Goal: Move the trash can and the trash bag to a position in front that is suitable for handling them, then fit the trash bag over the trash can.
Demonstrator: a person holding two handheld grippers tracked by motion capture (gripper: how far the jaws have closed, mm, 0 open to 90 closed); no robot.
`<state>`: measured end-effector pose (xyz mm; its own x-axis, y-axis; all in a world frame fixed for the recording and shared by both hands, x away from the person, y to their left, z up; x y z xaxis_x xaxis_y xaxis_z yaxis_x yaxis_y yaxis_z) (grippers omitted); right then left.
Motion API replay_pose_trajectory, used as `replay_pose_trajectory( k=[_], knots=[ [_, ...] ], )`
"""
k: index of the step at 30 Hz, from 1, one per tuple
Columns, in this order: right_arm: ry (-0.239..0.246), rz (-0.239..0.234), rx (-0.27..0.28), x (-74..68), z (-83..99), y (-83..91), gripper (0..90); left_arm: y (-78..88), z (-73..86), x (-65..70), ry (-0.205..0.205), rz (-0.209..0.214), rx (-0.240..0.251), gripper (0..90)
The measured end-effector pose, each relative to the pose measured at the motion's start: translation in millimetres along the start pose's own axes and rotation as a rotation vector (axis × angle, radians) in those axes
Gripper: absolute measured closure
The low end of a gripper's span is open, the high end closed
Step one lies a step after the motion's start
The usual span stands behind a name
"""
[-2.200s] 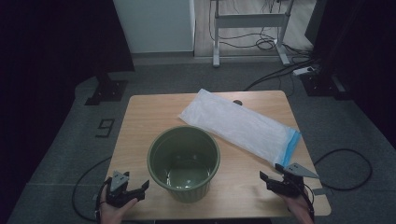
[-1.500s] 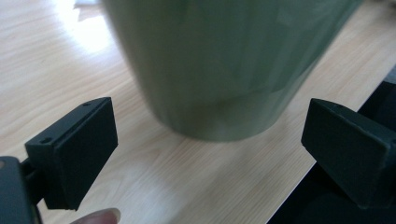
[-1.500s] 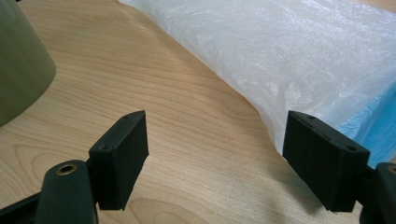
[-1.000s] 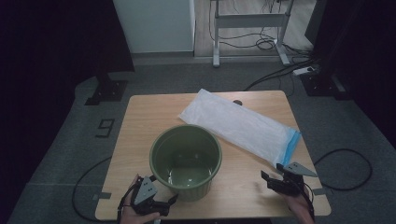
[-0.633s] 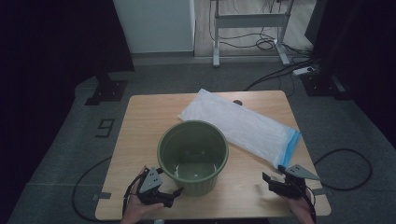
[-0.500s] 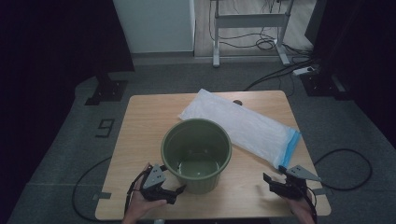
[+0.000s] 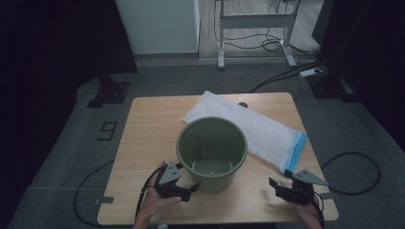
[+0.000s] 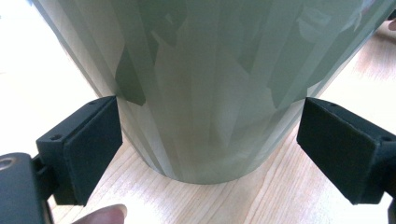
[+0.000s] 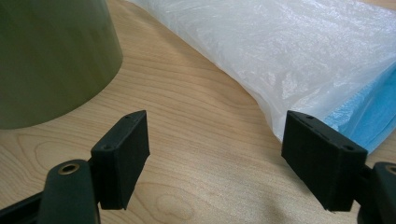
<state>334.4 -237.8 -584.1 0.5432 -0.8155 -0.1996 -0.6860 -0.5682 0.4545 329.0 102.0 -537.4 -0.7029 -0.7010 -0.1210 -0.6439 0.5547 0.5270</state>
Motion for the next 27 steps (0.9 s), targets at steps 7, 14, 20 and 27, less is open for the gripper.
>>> replay_pose_trajectory(
  k=[7, 14, 20, 27],
  knots=[
    [-0.009, 0.012, 0.007, 3.6, -0.5, 1.8, 22.6, 22.8, 6.7, -11.7, 0.055, -0.098, 0.020, 8.0],
    [-0.006, 0.019, 0.019, 2.6, -3.9, 2.7, 22.6, 39.9, 21.4, -25.1, 0.073, -0.164, -0.011, 7.9],
    [0.025, 0.039, 0.002, 0.5, -10.4, -1.7, 23.7, 43.3, 40.7, -44.1, 0.087, -0.234, -0.063, 8.2],
    [0.012, 0.002, -0.036, -5.2, -29.8, -26.2, 23.8, 40.6, 58.4, -54.0, 0.099, -0.266, -0.110, 8.5]
  ],
)
Point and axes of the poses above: each handheld gripper's, and its own axes: y roughly backward along the jaws, z roughly out of its underside, x roughly to its right, the point moved 9 cm from there along -y, roughly forward along the jaws, and after that the axes turned 10 degrees about -z, right-handed, at the moved point
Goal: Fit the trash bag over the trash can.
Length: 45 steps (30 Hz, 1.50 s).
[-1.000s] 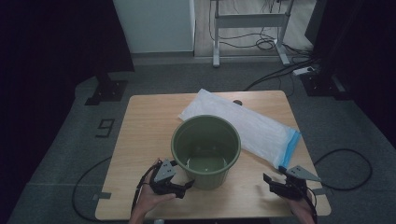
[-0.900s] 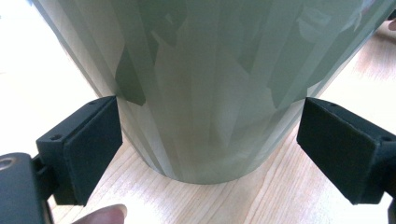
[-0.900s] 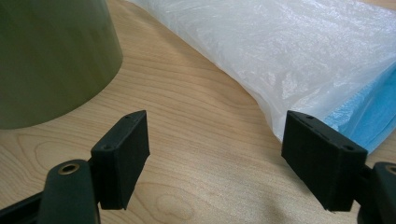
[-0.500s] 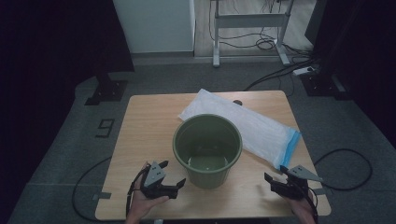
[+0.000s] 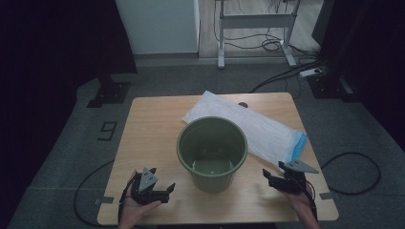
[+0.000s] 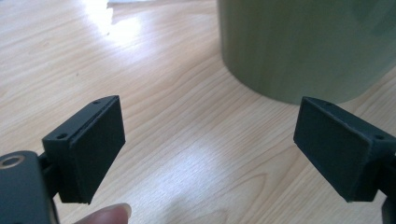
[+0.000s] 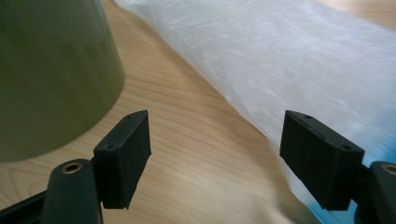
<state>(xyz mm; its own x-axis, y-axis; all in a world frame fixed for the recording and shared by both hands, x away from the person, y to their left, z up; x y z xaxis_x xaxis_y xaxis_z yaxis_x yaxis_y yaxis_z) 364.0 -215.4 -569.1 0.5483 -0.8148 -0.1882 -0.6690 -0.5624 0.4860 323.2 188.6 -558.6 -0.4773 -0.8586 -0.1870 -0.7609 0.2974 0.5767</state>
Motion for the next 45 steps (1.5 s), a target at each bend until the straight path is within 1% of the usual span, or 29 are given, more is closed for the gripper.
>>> replay_pose_trajectory(
  k=[2, 4, 5, 6, 7, 8, 9, 10, 11, 12, 15, 17, 20, 21, 22, 24, 26, 28, 30, 31, 32, 33, 34, 35, 37, 39, 41, 43, 45],
  knots=[
    [0.013, 0.006, -0.013, 0.8, -5.1, -8.0, 23.8, -1.5, 1.7, -1.5, 0.009, -0.012, 0.003, 9.5],
    [0.001, 0.015, -0.028, 4.3, -7.7, -18.8, 23.8, -2.6, 4.0, -2.7, 0.001, -0.025, -0.003, 10.2],
    [0.001, 0.015, -0.028, 4.3, -7.7, -18.8, 23.8, -2.6, 4.0, -2.7, 0.001, -0.025, -0.003, 10.2],
    [-0.005, 0.021, -0.057, 7.9, -7.6, -32.2, 23.8, -3.4, 7.1, -5.3, -0.008, -0.041, -0.015, 10.1],
    [-0.005, 0.021, -0.057, 7.9, -7.6, -32.2, 23.8, -3.4, 7.1, -5.3, -0.008, -0.041, -0.015, 10.2],
    [0.006, 0.037, -0.097, 11.4, -6.5, -44.4, 23.8, -4.0, 10.2, -8.8, -0.008, -0.053, -0.025, 10.3],
    [0.006, 0.037, -0.097, 11.4, -6.5, -44.4, 23.8, -4.0, 10.2, -8.8, -0.008, -0.053, -0.025, 10.4],
    [0.011, 0.064, -0.119, 14.6, -8.0, -53.0, 24.7, -4.3, 12.2, -11.8, 0.004, -0.056, -0.029, 10.4],
    [0.011, 0.064, -0.119, 14.6, -8.0, -53.0, 24.7, -4.3, 12.2, -11.8, 0.004, -0.056, -0.029, 10.7],
    [0.024, 0.108, -0.138, 19.4, -9.8, -58.8, 27.4, -4.1, 13.6, -14.0, 0.015, -0.058, -0.028, 11.0],
    [0.035, 0.157, -0.169, 26.9, -9.7, -66.4, 30.5, -2.8, 15.1, -15.8, 0.019, -0.057, -0.028, 11.0],
    [0.035, 0.166, -0.177, 29.1, -9.4, -68.2, 32.1, -2.0, 15.2, -16.7, 0.021, -0.058, -0.026, 11.0],
    [0.016, 0.179, -0.206, 35.6, -6.6, -72.0, 39.7, -0.1, 15.9, -20.2, 0.037, -0.056, -0.019, 11.5],
    [0.016, 0.179, -0.206, 35.6, -6.6, -72.0, 39.7, -0.1, 15.9, -20.2, 0.037, -0.056, -0.019, 11.6],
    [0.006, 0.172, -0.224, 38.1, -3.8, -72.7, 47.2, -0.6, 17.2, -20.6, 0.035, -0.058, -0.023, 11.6],
    [-0.008, 0.164, -0.214, 40.1, -3.7, -71.2, 57.5, -1.6, 18.6, -20.0, 0.036, -0.055, -0.028, 11.7],
    [-0.018, 0.165, -0.211, 42.4, -3.0, -68.3, 71.5, -2.4, 19.7, -19.6, 0.036, -0.055, -0.032, 11.7],
    [-0.022, 0.169, -0.208, 44.5, -1.0, -64.0, 82.8, -2.6, 20.6, -19.6, 0.034, -0.057, -0.036, 11.8],
    [-0.021, 0.172, -0.201, 46.0, 2.7, -57.6, 87.8, -2.5, 21.5, -19.8, 0.033, -0.057, -0.039, 11.9],
    [-0.021, 0.172, -0.201, 46.0, 2.7, -57.6, 87.8, -2.5, 21.5, -19.8, 0.033, -0.057, -0.039, 12.0],
    [-0.027, 0.168, -0.194, 46.2, 8.2, -48.3, 88.5, -2.1, 22.4, -20.0, 0.034, -0.059, -0.041, 12.0],
    [-0.027, 0.168, -0.194, 46.2, 8.2, -48.3, 88.5, -2.1, 22.4, -20.0, 0.034, -0.059, -0.041, 12.1],
    [-0.028, 0.164, -0.191, 45.5, 11.8, -42.1, 88.6, -1.8, 22.7, -20.1, 0.035, -0.059, -0.041, 12.1],
    [-0.017, 0.161, -0.187, 43.2, 20.6, -27.5, 88.7, -1.0, 23.4, -20.3, 0.035, -0.060, -0.042, 12.1],
    [-0.002, 0.160, -0.186, 40.6, 31.2, -8.9, 88.7, -0.6, 23.7, -20.2, 0.035, -0.060, -0.042, 12.3],
    [-0.003, 0.162, -0.189, 40.2, 40.2, 10.0, 88.7, -0.4, 24.2, -19.2, 0.041, -0.059, -0.043, 12.5],
    [0.000, 0.179, -0.193, 42.9, 46.2, 28.7, 88.6, -0.5, 24.6, -17.9, 0.037, -0.058, -0.046, 12.5],
    [-0.022, 0.189, -0.188, 47.4, 54.4, 44.8, 88.6, -0.6, 24.3, -16.4, 0.034, -0.057, -0.046, 12.5],
    [-0.037, 0.188, -0.187, 50.1, 63.8, 56.1, 88.5, -0.9, 24.0, -15.5, 0.031, -0.057, -0.048, 12.5]
  ],
)
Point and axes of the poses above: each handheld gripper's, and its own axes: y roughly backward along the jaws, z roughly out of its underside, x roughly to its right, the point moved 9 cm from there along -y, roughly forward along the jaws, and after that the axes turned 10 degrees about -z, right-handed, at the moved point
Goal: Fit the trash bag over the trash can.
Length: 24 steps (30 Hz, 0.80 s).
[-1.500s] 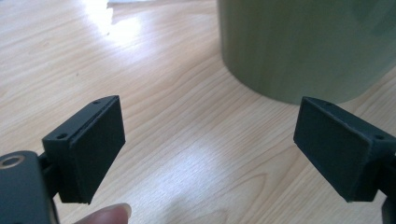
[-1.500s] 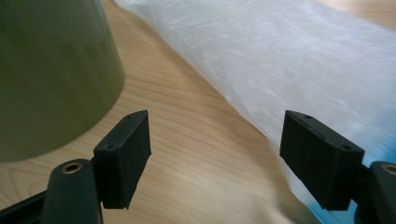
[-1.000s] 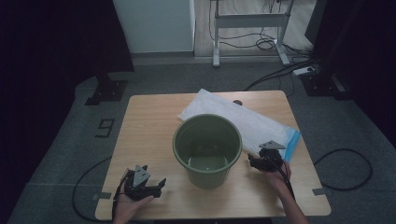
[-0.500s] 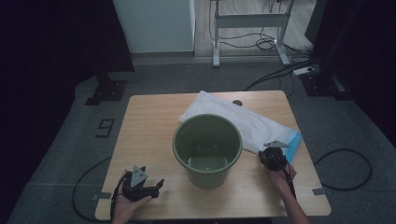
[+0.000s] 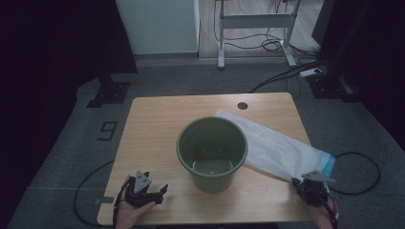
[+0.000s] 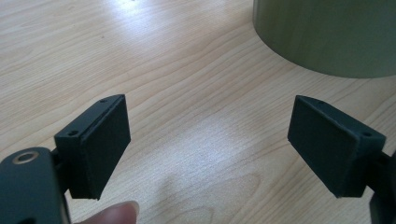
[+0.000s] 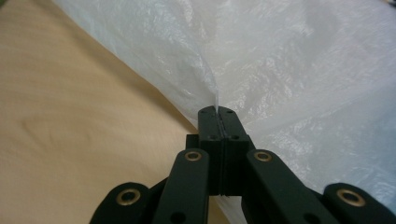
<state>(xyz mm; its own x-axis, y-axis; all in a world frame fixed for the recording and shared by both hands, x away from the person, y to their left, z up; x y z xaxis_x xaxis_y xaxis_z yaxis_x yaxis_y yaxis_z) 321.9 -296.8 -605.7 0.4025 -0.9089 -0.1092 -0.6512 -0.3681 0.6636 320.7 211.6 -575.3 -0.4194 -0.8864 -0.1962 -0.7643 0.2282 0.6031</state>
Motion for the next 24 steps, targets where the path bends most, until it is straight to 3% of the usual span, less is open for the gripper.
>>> replay_pose_trajectory(
  k=[6, 7, 8, 9, 10, 11, 14, 16, 17, 19, 20, 21, 24],
  knots=[
    [-0.029, -0.003, 0.009, 8.8, 13.5, 10.7, 85.7, -0.4, 0.6, -0.5, -0.001, 0.002, -0.001, 12.5],
    [-0.030, 0.002, 0.014, 10.0, 13.2, 11.1, 76.6, -0.1, 1.1, -2.0, 0.002, 0.002, -0.001, 12.5],
    [-0.030, 0.002, 0.014, 10.0, 13.2, 11.1, 76.6, -0.1, 1.1, -2.0, 0.002, 0.002, -0.001, 12.5],
    [-0.026, 0.016, 0.017, 8.9, 11.3, 10.8, 63.4, 0.3, 1.5, -3.2, 0.007, 0.001, 0.001, 12.5],
    [-0.026, 0.016, 0.017, 8.9, 11.3, 10.8, 63.4, 0.3, 1.5, -3.2, 0.007, 0.001, 0.001, 12.5],
    [-0.014, 0.037, 0.031, 3.0, 5.4, 11.0, 47.4, 0.5, 1.6, -4.2, 0.010, 0.000, 0.001, 12.5],
    [0.037, 0.031, 0.071, -15.7, -11.8, 8.5, 34.3, -0.6, 1.6, -3.3, 0.011, 0.002, -0.001, 12.5],
    [0.047, 0.015, 0.083, -23.2, -18.2, 6.2, 32.3, -1.1, 1.7, -2.6, 0.007, 0.002, -0.002, 12.5],
    [0.059, -0.030, 0.101, -38.3, -31.2, -2.1, 28.7, -1.8, 2.3, -0.7, 0.001, 0.006, -0.008, 12.5],
    [0.080, -0.066, 0.106, -51.7, -44.1, -14.9, 26.4, -2.3, 2.5, 0.4, -0.006, 0.007, -0.010, 12.4],
    [0.080, -0.066, 0.106, -51.7, -44.1, -14.9, 26.4, -2.3, 2.5, 0.4, -0.006, 0.007, -0.010, 12.4],
    [0.103, -0.087, 0.096, -61.5, -56.1, -30.5, 24.4, -2.3, 2.5, 0.5, -0.006, 0.009, -0.009, 12.4],
    [0.125, -0.111, 0.070, -71.1, -71.6, -55.0, 22.1, -2.4, 2.8, -0.3, -0.001, 0.009, -0.007, 12.5]
  ],
)
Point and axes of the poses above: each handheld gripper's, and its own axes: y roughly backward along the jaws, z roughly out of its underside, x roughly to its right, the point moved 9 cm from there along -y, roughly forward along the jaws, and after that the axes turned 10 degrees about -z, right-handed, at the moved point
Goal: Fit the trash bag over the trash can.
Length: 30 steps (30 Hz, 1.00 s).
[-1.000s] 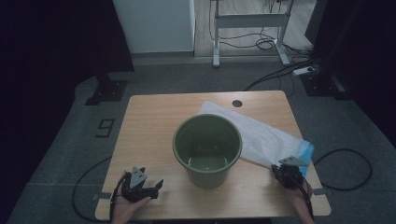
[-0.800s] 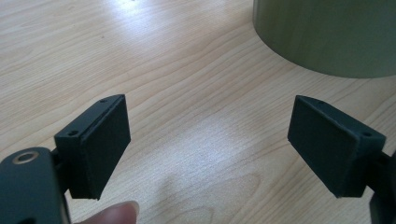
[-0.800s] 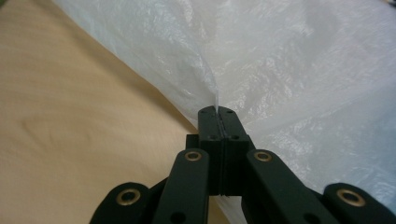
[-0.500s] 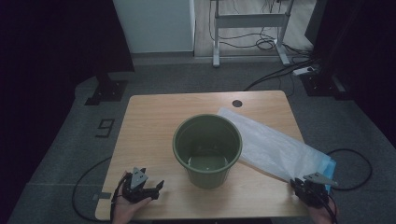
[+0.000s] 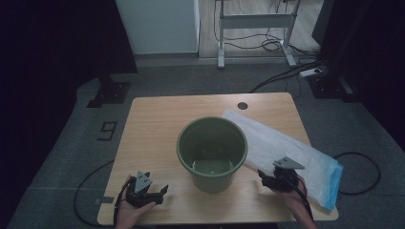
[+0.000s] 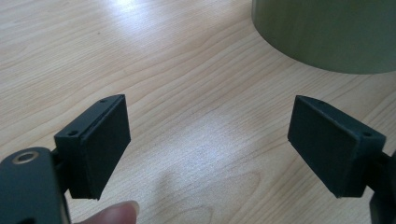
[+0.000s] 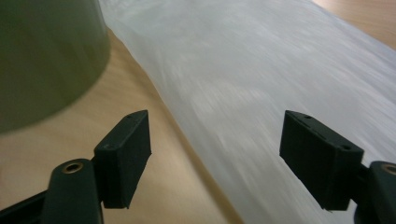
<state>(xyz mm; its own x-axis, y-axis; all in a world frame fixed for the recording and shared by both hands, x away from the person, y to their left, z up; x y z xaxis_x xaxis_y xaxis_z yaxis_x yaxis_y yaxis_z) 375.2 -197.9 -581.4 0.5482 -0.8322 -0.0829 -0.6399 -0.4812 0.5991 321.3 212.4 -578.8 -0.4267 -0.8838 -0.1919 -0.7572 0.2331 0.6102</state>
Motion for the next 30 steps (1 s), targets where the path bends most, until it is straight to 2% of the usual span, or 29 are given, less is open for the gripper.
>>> replay_pose_trajectory(
  k=[1, 2, 3, 4, 9, 14, 15, 17, 18, 19, 20, 21, 22, 24, 25, 26, 27, 28, 29, 30],
  knots=[
    [0.006, 0.000, -0.008, 0.3, -3.7, -9.0, 21.3, -0.1, 0.7, -1.3, 0.005, 0.000, -0.001, 12.5],
    [0.006, 0.000, -0.008, 0.3, -3.7, -9.0, 21.3, -0.1, 0.7, -1.3, 0.005, 0.000, -0.001, 12.5],
    [0.001, -0.009, -0.027, 1.2, -8.9, -25.2, 19.9, -0.2, 1.0, -2.0, 0.006, 0.000, 0.000, 12.4],
    [-0.003, -0.008, -0.037, 2.3, -10.9, -32.1, 19.2, -0.2, 1.6, -2.8, 0.007, 0.001, -0.001, 12.5],
    [-0.028, 0.003, -0.074, 7.1, -16.7, -54.9, 19.1, 0.1, 2.0, -5.7, 0.014, -0.001, 0.001, 12.5],
    [-0.042, 0.018, -0.110, 11.9, -12.7, -65.4, 20.7, 0.0, 2.6, -6.6, 0.015, -0.001, 0.000, 12.5],
    [-0.061, 0.019, -0.103, 13.0, -12.5, -66.6, 23.2, -0.3, 3.0, -6.9, 0.016, -0.002, -0.001, 12.5],
    [-0.072, 0.025, -0.100, 14.1, -13.1, -66.3, 28.7, -0.8, 3.5, -6.8, 0.017, -0.002, -0.003, 12.6],
    [-0.072, 0.025, -0.100, 14.1, -13.1, -66.3, 28.7, -0.8, 3.5, -6.8, 0.017, -0.002, -0.003, 12.7],
    [-0.086, 0.040, -0.097, 16.5, -13.4, -64.2, 37.5, -1.1, 4.2, -6.5, 0.015, -0.001, -0.006, 12.7],
    [-0.086, 0.040, -0.097, 16.5, -13.4, -64.2, 37.5, -1.1, 4.2, -6.5, 0.015, -0.001, -0.006, 12.7],
    [-0.089, 0.047, -0.094, 18.8, -13.6, -63.2, 42.2, -1.2, 4.5, -6.3, 0.014, 0.000, -0.007, 12.7],
    [-0.096, 0.056, -0.092, 23.5, -13.8, -61.2, 52.2, -1.5, 4.8, -5.9, 0.013, 0.000, -0.008, 12.8],
    [-0.098, 0.059, -0.094, 27.8, -13.7, -59.2, 61.5, -1.6, 4.9, -5.7, 0.013, 0.000, -0.008, 12.9],
    [-0.100, 0.061, -0.096, 30.0, -13.7, -58.4, 65.9, -1.8, 4.9, -5.1, 0.011, 0.001, -0.009, 12.9],
    [-0.100, 0.061, -0.096, 30.0, -13.7, -58.4, 65.9, -1.8, 4.9, -5.1, 0.011, 0.001, -0.009, 13.0],
    [-0.106, 0.067, -0.101, 34.2, -13.4, -56.8, 74.8, -2.2, 5.1, -4.9, 0.009, 0.000, -0.010, 13.0],
    [-0.104, 0.066, -0.102, 35.4, -13.5, -56.5, 78.5, -2.3, 5.3, -4.8, 0.008, 0.000, -0.011, 13.0],
    [-0.104, 0.066, -0.102, 35.4, -13.5, -56.5, 78.5, -2.3, 5.3, -4.8, 0.008, 0.000, -0.011, 13.0],
    [-0.103, 0.067, -0.105, 36.6, -13.4, -56.2, 82.5, -2.5, 5.5, -4.7, 0.008, -0.001, -0.012, 13.0]
  ],
)
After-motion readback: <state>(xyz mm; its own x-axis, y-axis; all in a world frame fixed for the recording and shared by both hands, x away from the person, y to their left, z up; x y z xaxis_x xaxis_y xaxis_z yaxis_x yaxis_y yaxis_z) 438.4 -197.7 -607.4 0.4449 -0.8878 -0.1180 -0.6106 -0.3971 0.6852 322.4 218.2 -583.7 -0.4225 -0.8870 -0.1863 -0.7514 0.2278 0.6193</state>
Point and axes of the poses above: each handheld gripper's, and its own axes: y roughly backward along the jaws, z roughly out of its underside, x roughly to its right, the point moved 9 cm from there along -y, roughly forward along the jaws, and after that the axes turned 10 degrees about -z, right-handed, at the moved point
